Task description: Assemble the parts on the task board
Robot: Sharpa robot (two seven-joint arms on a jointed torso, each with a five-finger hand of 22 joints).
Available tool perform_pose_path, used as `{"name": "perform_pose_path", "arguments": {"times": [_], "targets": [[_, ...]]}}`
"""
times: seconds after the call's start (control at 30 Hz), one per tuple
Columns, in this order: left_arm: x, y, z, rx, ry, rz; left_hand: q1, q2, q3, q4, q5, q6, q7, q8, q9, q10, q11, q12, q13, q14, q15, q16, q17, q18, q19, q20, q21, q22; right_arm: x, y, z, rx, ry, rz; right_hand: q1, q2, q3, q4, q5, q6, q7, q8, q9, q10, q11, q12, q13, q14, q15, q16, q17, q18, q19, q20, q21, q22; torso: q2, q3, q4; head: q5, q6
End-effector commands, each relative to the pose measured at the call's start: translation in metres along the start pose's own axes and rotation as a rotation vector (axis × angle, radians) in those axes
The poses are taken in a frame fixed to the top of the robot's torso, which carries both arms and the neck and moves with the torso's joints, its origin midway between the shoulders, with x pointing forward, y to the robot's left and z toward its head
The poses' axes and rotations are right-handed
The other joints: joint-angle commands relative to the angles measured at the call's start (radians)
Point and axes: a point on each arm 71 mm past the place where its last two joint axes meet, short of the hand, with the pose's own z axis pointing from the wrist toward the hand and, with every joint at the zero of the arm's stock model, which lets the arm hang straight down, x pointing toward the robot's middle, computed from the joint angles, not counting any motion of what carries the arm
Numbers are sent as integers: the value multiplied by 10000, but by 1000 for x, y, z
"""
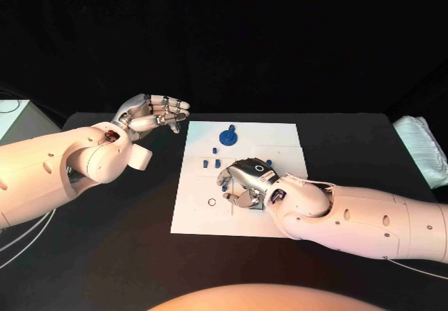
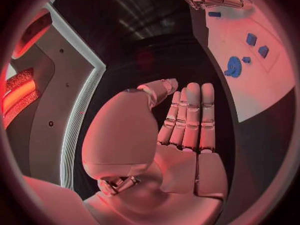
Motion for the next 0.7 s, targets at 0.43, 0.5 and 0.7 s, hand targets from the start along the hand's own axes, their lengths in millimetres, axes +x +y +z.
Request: {"name": "perform_pose_path", "arguments": {"times": [0.43,0.5,0.7], "targets": [[-3,1,-1,-76,114,49,3,75,-58,-32,24,54,49,54,-19,-70,14,72,-17,33,-21,-41,-15,153,19,-29,-44,-15,-25,-12,-25,139,-1184,588,234,43,-878,181,508,99,-43,-102,-133,-320,-31,693,27,-91,8,141,-64,111,36,11,44,57,-13,-4,-11,-113,150],[-3,1,-1,-85,110,54,3,75,-58,-32,24,54,49,54,-19,-70,14,72,-17,33,-21,-41,-15,153,19,-29,-44,-15,-34,-19,-29,309,-1234,667,317,78,-837,206,518,137,-66,-115,-160,-223,-61,866,45,40,-25,297,148,55,190,-16,368,220,-16,-6,-6,-160,165],[-4,1,-3,-89,98,59,2,76,-64,-34,23,54,48,62,-20,-74,15,77,-22,43,-21,-38,-16,153,25,-30,-41,-15,-59,-43,-37,919,-739,596,445,58,-538,238,475,171,-99,-191,-237,32,-125,1155,31,431,-91,731,819,-114,615,-103,1306,691,-8,-12,-10,-246,223]]}}
